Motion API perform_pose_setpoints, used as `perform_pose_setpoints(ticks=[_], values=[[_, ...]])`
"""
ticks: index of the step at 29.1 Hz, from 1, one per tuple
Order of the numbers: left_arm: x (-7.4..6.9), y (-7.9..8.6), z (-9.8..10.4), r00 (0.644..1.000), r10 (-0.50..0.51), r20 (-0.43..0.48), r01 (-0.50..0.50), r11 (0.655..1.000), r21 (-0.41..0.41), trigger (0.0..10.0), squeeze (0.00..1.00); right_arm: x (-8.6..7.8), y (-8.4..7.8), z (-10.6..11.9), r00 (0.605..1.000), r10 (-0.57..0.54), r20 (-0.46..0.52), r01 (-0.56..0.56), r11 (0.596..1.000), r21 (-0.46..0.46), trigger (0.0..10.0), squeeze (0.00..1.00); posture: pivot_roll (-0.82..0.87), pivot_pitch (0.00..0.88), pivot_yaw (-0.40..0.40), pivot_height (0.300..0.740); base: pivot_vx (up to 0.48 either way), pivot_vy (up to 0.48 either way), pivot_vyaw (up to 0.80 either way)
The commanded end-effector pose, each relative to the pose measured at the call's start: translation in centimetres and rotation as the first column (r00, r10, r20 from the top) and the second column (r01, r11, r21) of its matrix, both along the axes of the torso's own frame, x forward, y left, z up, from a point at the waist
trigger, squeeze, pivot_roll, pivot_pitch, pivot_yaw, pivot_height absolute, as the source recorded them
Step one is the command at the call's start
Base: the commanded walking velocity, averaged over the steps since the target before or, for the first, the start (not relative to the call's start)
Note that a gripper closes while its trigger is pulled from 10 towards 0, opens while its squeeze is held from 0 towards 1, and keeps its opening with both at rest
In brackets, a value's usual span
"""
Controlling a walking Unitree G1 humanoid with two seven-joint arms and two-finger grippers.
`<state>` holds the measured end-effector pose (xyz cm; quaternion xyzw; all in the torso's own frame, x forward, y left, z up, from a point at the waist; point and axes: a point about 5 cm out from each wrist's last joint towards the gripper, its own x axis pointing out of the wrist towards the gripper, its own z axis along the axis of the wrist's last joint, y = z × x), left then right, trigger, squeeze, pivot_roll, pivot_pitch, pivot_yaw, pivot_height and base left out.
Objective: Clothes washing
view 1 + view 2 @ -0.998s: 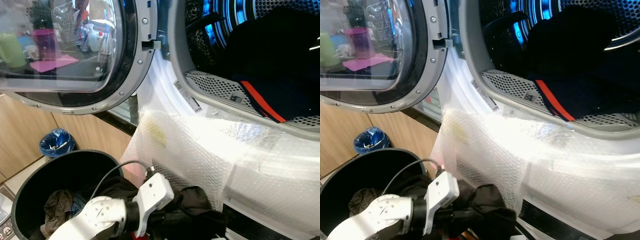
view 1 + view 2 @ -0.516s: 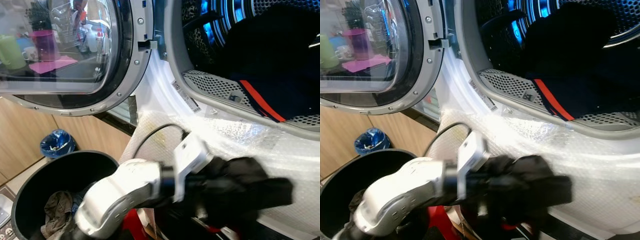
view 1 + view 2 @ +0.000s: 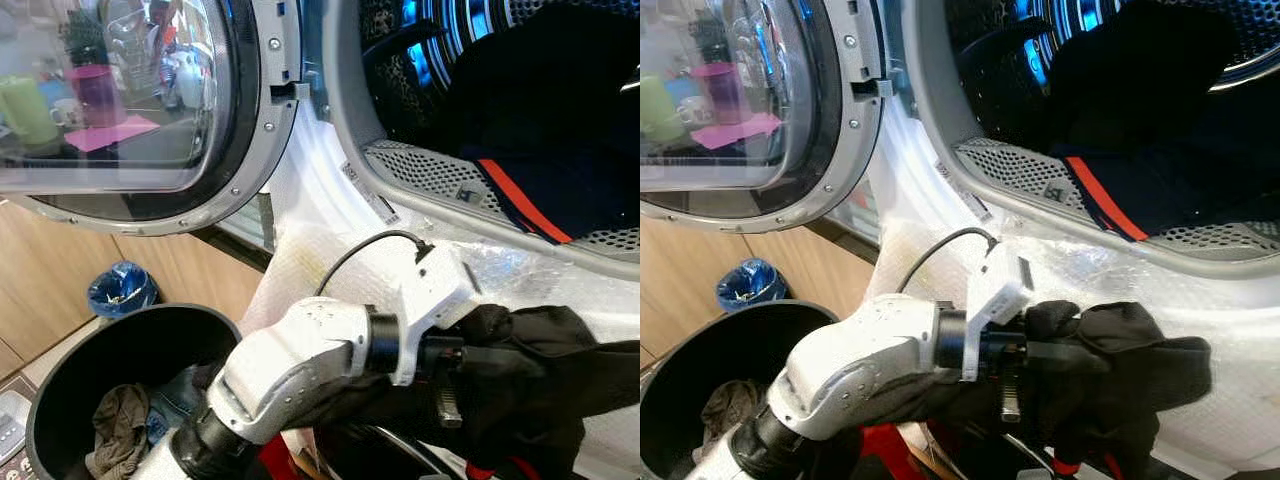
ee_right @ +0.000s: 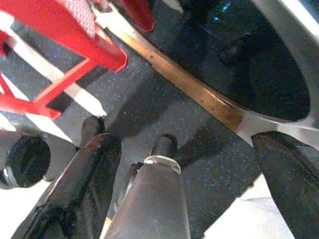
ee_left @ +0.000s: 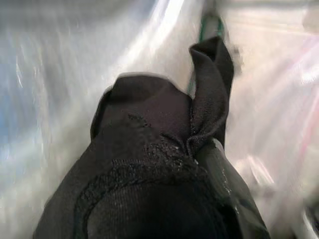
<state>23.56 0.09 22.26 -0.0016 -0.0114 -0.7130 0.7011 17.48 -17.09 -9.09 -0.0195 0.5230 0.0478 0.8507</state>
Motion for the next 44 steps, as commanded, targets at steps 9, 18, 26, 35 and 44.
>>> perform_pose_setpoints(ticks=[9,18,26,35,44], values=[[-1.4,7.1,-2.9,0.978,0.175,-0.114,-0.163,0.981,0.11,0.0,0.0,-1.3,-3.3,0.8,0.96,0.268,0.082,-0.278,0.945,0.173,10.0,0.0,0.1,0.0,0.025,0.74,0.0,0.0,0.0],[-0.9,9.7,-3.2,0.947,0.305,-0.102,-0.288,0.946,0.15,0.0,0.0,-3.5,-5.7,1.6,0.828,0.558,0.061,-0.552,0.789,0.271,10.0,0.0,0.09,0.0,0.01,0.74,0.0,0.0,0.0],[-0.5,10.0,-3.7,0.94,0.32,-0.117,-0.299,0.939,0.168,0.0,0.0,-1.2,-6.1,5.3,0.77,0.498,0.399,-0.636,0.659,0.403,10.0,1.0,0.06,0.0,0.022,0.74,0.0,0.0,0.0],[-0.2,10.2,-4.1,0.941,0.308,-0.143,-0.282,0.943,0.174,0.0,0.0,-2.1,-9.4,10.0,0.623,0.552,0.554,-0.776,0.526,0.348,10.0,1.0,0.03,0.0,0.03,0.74,0.0,0.0,0.0],[-0.4,9.1,-4.9,0.945,0.269,-0.187,-0.239,0.956,0.168,0.0,0.0,-0.5,-6.6,14.2,0.507,0.417,0.755,-0.832,0.465,0.302,10.0,0.0,0.01,0.0,0.036,0.74,0.0,0.0,0.0]])
